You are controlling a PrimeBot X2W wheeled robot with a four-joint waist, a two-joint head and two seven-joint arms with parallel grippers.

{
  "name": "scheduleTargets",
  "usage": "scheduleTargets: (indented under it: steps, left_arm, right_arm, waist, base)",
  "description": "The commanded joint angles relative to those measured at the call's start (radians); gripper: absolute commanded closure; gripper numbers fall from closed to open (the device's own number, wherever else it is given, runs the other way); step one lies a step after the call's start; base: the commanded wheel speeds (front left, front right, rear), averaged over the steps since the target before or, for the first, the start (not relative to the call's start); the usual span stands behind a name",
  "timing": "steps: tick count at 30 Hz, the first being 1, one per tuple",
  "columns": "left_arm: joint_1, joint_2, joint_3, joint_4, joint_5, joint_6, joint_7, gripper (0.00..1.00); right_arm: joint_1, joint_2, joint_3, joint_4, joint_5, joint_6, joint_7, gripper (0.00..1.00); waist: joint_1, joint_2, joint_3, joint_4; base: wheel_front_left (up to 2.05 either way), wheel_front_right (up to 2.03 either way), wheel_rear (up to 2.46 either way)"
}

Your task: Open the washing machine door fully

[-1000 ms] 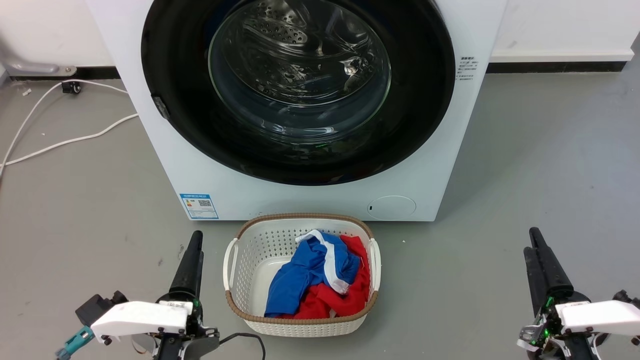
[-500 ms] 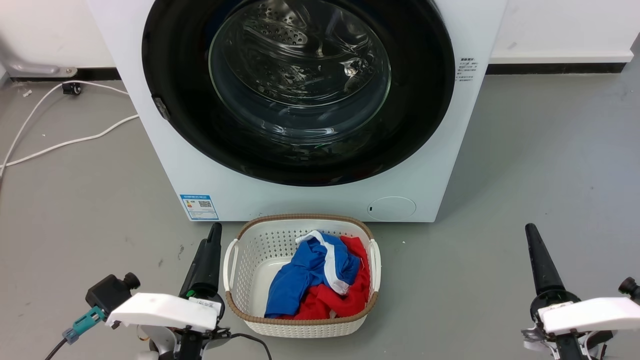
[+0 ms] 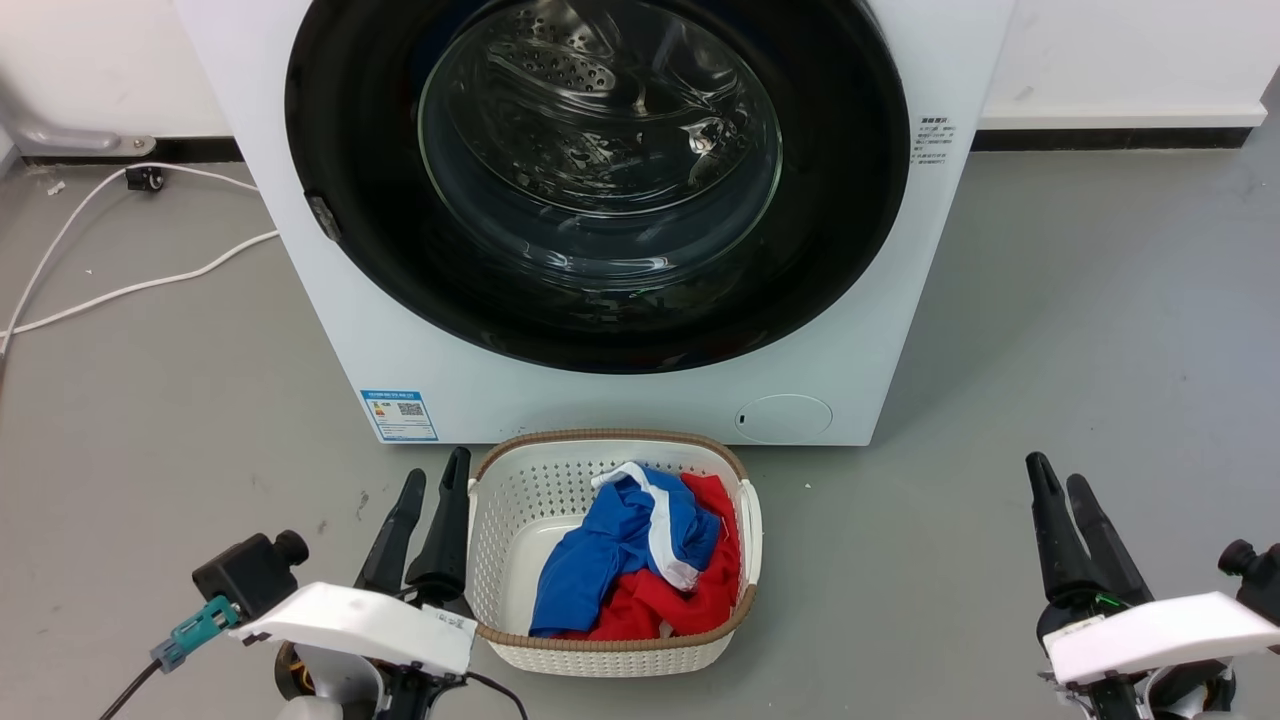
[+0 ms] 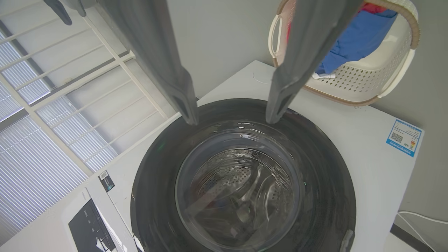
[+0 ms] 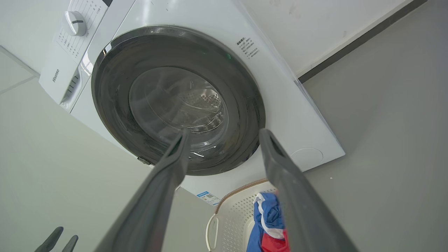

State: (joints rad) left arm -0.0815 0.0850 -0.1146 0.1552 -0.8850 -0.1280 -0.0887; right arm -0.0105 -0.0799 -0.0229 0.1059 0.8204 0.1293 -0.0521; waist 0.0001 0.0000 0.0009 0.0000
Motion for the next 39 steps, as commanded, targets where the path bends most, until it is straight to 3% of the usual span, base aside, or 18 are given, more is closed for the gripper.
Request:
scheduleTargets:
  steps: [1,39]
  left_arm:
    - [-0.023,0.01,-0.005,-0.015,0.045,-0.003,-0.012,0.0]
    - [-0.031,0.036,-0.022,0.028,0.516,0.004,-0.108,0.0]
  right_arm:
    - [-0.001,-0.008,0.002,-0.02,-0.048,0.002,0.003,0.0]
    - [0.05,0.014,-0.008,-0.104,-0.529,0.002,0.01,0.0]
  waist:
    - [-0.0001,0.0,0.0,-0.001]
    - [-0.0001,0.0,0.001,-0.009]
  base:
    - [0.0,0.0,0.0]
    - [0.0,0.0,0.0]
